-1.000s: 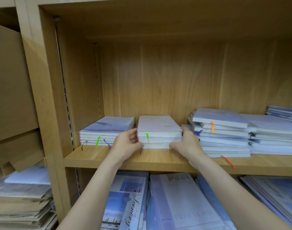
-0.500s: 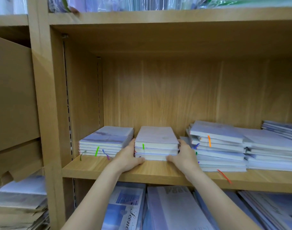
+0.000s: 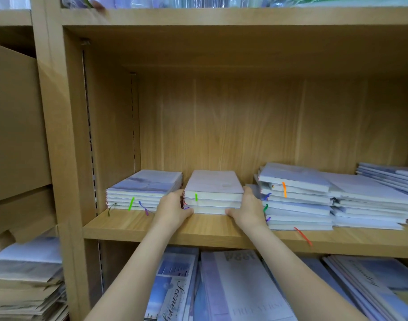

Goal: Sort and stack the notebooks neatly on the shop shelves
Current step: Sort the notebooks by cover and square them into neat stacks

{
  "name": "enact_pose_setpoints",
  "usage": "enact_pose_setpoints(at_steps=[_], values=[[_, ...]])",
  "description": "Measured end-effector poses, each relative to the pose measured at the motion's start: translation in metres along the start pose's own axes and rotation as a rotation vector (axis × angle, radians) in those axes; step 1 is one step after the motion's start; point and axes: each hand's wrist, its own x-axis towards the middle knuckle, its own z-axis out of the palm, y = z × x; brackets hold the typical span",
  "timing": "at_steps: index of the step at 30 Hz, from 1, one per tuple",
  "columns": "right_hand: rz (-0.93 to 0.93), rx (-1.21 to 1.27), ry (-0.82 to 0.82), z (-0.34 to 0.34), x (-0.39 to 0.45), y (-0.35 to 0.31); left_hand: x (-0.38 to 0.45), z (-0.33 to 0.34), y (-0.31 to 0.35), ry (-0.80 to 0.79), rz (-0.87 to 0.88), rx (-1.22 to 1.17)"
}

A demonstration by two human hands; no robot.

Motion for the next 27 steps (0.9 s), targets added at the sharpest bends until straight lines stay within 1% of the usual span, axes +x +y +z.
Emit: enact_pose_setpoints(at_steps=[6, 8, 10, 11, 15, 19, 27], values=[[0.001, 0.024, -0.021, -0.0019, -0.0008, 0.0002, -0.0055, -0.0016, 0.0007, 0.063, 0.005, -0.085], [-0.014, 0.111, -0.027, -0.0044, -0.0015, 0.0006, -0.0066, -0.0050, 0.0008, 0.079, -0.029, -0.175], [-0.042, 0.231, 0.007, -0.0057, -0.0026, 0.0018, -0.0052, -0.0077, -0.0016, 0.087, -0.041, -0.258], [-0.058, 0.253, 0.031, -0.0050, -0.0024, 0.0025, -0.0050, -0.0085, -0.0025, 0.082, -0.036, -0.269], [-0.096, 0.103, 0.085, 0.0000, 0.0005, 0.0056, -0.0066, -0.0063, 0.0007, 0.040, 0.007, -0.227], [-0.112, 0.102, 0.095, 0.0015, 0.0008, 0.0060, -0.0074, -0.0030, 0.0030, 0.053, 0.021, -0.153], [-0.070, 0.132, 0.104, 0.0005, 0.0013, 0.0059, -0.0054, -0.0006, -0.0012, 0.072, 0.026, -0.050]])
